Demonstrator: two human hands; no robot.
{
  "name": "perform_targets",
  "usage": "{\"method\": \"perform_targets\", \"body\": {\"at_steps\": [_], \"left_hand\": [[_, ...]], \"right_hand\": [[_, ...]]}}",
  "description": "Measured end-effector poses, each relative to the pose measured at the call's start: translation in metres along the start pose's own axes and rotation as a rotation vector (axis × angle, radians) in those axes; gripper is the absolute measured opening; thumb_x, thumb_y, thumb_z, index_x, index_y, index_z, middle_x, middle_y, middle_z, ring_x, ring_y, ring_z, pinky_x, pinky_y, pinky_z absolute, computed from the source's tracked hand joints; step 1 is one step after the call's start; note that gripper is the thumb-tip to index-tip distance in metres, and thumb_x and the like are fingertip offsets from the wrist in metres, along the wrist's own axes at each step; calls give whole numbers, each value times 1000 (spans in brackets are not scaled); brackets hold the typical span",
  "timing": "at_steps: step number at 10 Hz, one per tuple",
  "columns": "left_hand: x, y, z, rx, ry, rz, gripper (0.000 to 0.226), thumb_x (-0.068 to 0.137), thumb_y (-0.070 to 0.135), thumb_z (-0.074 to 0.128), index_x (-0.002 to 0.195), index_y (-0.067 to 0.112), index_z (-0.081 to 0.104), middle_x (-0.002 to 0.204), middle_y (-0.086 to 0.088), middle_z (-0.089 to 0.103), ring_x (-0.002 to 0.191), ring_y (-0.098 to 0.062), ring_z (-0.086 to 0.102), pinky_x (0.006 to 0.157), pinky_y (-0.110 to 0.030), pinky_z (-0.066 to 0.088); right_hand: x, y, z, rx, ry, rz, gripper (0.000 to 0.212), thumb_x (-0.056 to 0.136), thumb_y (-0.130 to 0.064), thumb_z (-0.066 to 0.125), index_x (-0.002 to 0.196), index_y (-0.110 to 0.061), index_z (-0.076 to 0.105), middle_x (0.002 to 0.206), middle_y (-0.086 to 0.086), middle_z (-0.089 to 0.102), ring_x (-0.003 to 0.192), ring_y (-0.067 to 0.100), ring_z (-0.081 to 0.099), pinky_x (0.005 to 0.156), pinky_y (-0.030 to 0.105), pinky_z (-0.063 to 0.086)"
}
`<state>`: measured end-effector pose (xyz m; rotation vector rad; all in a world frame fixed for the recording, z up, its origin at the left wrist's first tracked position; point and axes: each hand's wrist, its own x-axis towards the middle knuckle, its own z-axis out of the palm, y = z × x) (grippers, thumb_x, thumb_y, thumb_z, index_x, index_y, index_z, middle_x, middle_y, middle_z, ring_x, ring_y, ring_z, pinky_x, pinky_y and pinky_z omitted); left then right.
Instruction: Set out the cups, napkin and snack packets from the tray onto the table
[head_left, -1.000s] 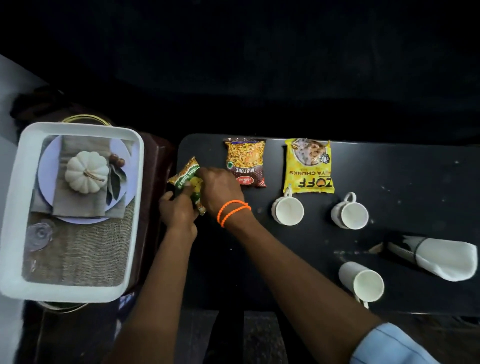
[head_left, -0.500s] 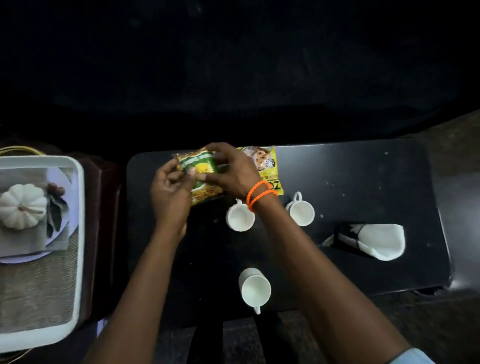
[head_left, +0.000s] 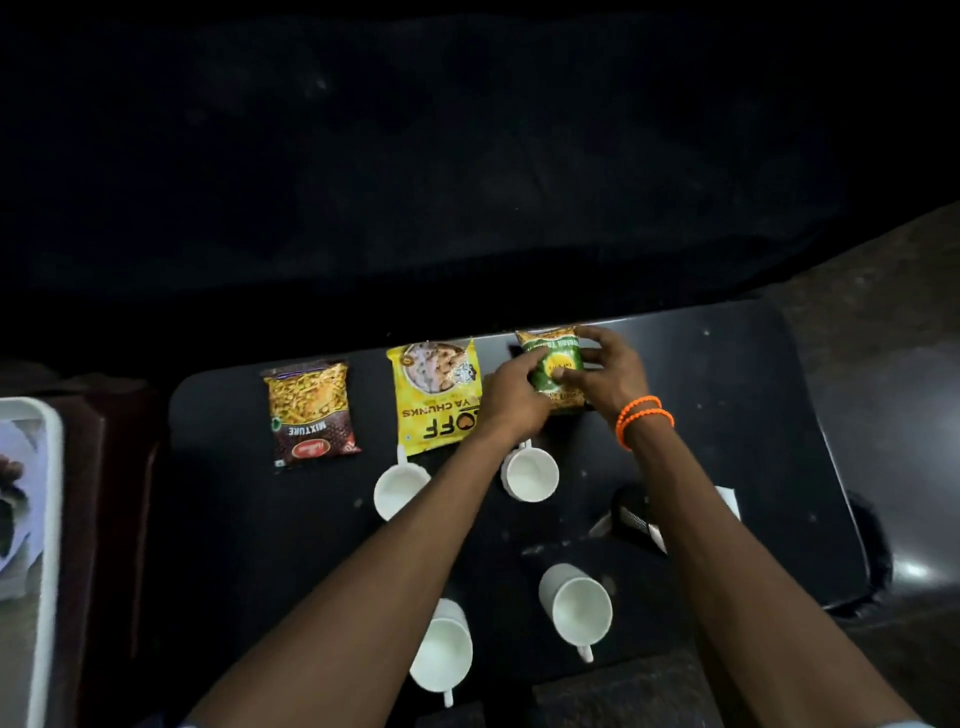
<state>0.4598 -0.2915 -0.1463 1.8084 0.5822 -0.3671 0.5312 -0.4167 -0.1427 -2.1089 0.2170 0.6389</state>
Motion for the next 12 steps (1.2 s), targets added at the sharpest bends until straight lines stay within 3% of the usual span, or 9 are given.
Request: {"method": "perform_targets", "body": {"at_steps": [1,3,5,7,9,10,11,12], "left_hand": [[10,-7,8,155,78,44,54,94,4,67,146,17,63,146,-10,66,136,-29,60,114,-37,48],[24,-9,17,261,108,122,61,88,19,82,146,18,62,141,-13,65,132,-30,59,113,-42,47],[30,3,37,288,125,165,62,92,11,76,151,18,58,141,-13,65,133,-30,57,112,-42,47],[28,3,45,284,163,149,63,93,5,74,152,16,55,141,-12,66,133,-28,59,112,-41,48],[27,1,42,299,152,98,65,93,15,78,154,23,54,136,-12,67,127,-28,61,108,-42,51],[24,4,36,326,156,117,62,97,14,72,155,22,52,141,-12,61,134,-29,56,112,-39,46],[9,15,18,360,171,226,53,101,16,64,153,20,54,150,-9,54,143,-26,47,117,-41,43],[-1,27,-12,458,295,405,46,102,18,61,148,18,60,151,-7,56,144,-25,48,116,-43,45]], "right_hand": [[4,11,-9,-166,-4,-23,76,70,-6,90,138,-18,57,130,15,66,119,31,64,94,41,57],[6,16,-18,-338,-26,-213,78,69,-14,92,139,-20,59,137,12,63,119,31,64,99,39,56],[18,22,-32,-341,-70,-162,73,70,-12,92,137,-17,63,136,12,67,117,29,68,102,43,56],[18,28,-31,-348,-62,-229,72,72,-11,90,137,-16,63,135,11,67,118,28,67,101,35,55],[21,27,-29,-375,-81,-233,70,72,-9,90,136,-18,64,132,11,68,117,29,67,100,33,54],[19,23,-30,-420,-86,-250,69,72,-13,90,136,-16,63,135,12,66,123,31,64,107,40,52],[11,5,-31,-541,-14,-318,69,82,-26,82,145,-17,55,153,12,51,141,31,48,117,45,41],[-2,-20,-27,-670,143,-476,65,91,-40,69,148,-17,50,159,12,44,146,33,40,114,50,42]]}}
